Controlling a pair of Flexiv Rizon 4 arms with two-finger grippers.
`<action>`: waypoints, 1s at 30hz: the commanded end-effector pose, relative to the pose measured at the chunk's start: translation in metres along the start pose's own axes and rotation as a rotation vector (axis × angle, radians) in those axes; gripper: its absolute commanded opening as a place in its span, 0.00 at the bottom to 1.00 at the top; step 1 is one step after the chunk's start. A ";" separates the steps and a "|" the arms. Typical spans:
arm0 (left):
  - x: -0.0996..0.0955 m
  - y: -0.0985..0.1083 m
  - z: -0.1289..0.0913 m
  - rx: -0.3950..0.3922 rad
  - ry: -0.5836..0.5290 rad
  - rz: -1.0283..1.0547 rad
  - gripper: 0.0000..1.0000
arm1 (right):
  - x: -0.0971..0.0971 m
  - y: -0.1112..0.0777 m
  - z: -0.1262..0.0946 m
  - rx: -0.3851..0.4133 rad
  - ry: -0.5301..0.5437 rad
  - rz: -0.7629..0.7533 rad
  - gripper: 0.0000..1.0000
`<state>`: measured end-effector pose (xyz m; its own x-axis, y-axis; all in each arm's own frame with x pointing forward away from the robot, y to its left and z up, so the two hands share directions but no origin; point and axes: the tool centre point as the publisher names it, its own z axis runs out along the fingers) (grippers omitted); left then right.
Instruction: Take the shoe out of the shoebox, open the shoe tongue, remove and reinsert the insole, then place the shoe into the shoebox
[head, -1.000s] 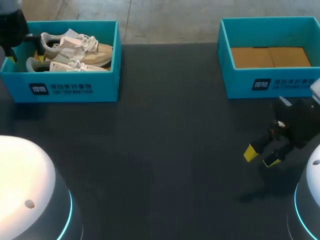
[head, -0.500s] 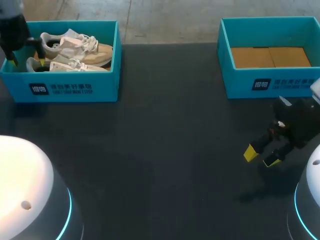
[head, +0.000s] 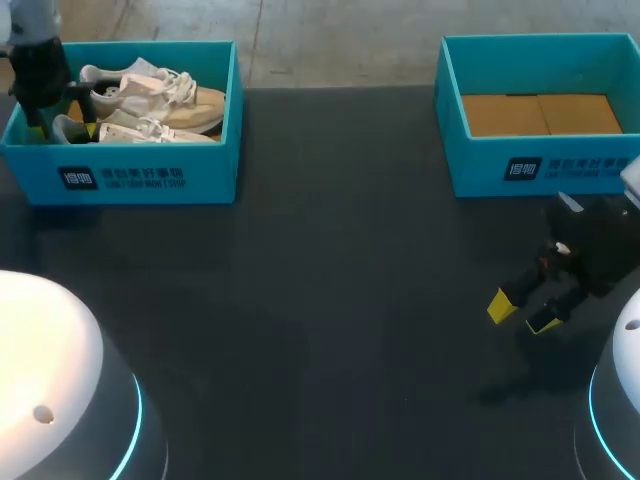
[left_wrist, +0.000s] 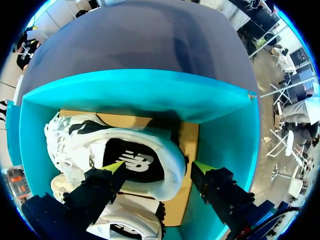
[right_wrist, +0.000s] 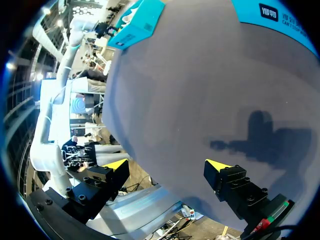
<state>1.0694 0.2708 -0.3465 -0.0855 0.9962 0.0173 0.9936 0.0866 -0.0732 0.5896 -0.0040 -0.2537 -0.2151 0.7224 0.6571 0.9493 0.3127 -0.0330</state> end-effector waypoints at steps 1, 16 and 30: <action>0.001 0.000 0.003 0.003 0.002 0.000 0.84 | 0.000 -0.001 0.001 -0.001 -0.003 0.002 1.00; 0.004 -0.007 0.023 0.024 0.014 -0.017 0.80 | 0.000 -0.001 0.001 -0.001 -0.003 0.002 1.00; 0.001 -0.013 0.031 0.018 0.045 -0.018 0.50 | 0.000 -0.001 0.001 -0.001 -0.003 0.002 1.00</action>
<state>1.0567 0.2789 -0.3717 -0.0989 0.9933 0.0590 0.9899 0.1043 -0.0964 0.5896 -0.0040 -0.2537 -0.2151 0.7224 0.6571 0.9493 0.3127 -0.0330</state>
